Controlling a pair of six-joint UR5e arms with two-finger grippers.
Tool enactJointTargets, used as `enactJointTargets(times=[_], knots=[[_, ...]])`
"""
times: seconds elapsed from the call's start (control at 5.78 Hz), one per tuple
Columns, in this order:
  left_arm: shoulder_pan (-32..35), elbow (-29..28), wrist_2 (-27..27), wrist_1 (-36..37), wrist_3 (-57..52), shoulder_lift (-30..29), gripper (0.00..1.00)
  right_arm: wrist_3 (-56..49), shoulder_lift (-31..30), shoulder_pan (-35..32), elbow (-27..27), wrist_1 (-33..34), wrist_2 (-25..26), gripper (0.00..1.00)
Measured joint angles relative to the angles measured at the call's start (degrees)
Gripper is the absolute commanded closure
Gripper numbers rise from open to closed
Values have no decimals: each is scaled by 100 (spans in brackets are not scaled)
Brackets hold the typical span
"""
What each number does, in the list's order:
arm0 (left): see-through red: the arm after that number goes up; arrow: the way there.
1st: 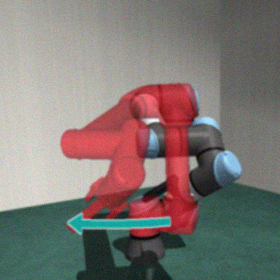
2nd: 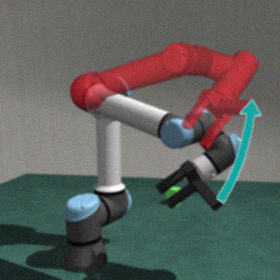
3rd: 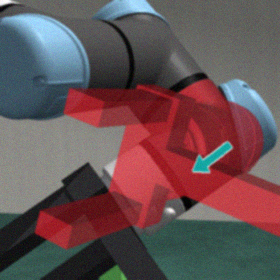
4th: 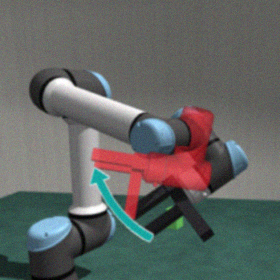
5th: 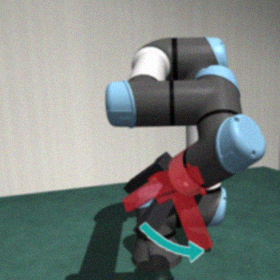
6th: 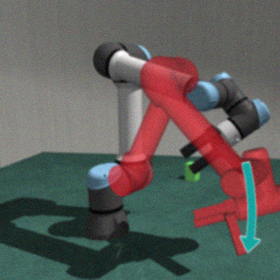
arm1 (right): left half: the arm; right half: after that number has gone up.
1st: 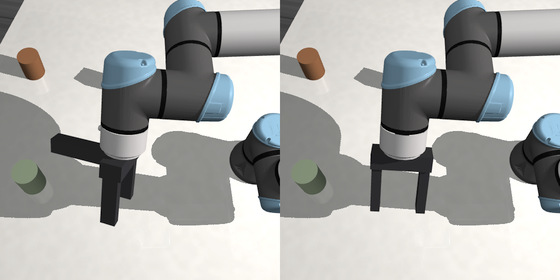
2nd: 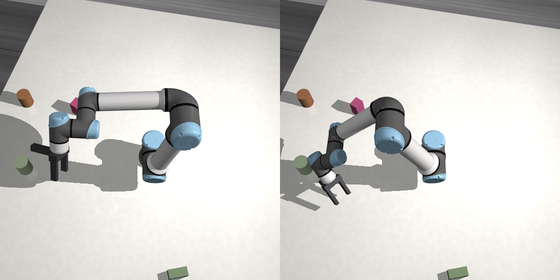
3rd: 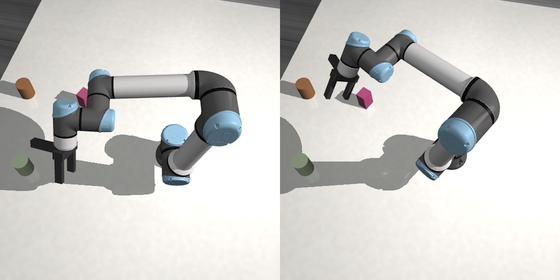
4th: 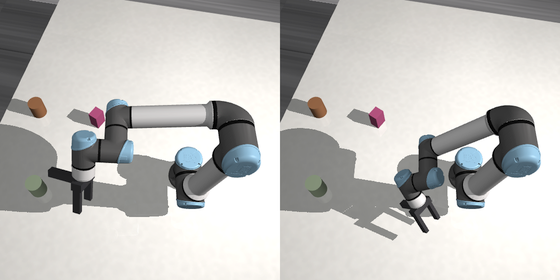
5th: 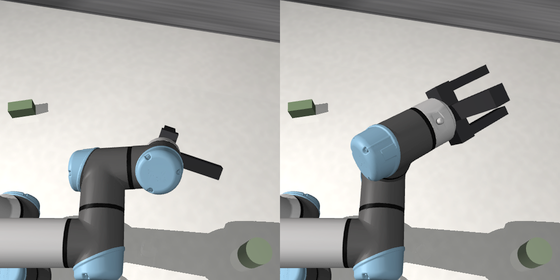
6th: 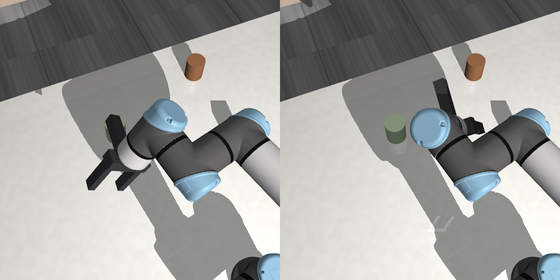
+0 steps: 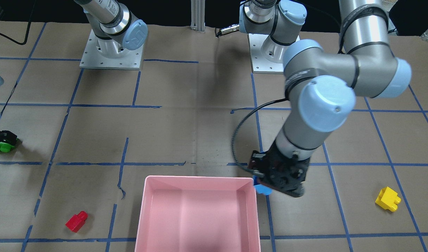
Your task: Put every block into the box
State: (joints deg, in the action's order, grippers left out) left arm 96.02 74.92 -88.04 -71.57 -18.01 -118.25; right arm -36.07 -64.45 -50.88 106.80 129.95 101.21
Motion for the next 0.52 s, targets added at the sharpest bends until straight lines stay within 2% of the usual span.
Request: enactJointTargets(times=[0.17,0.35,0.52], knots=[[312,-496,-36,14,51,-539,65,-3,-8,-1,-27,-17,30,75],[445,-723,-57,63,68,-852,1,-7,-51,-10,-96,-49,9,75],[472,-774,-57,120,64,-943,1,-12,-192,-48,-272,-166,-100,75]])
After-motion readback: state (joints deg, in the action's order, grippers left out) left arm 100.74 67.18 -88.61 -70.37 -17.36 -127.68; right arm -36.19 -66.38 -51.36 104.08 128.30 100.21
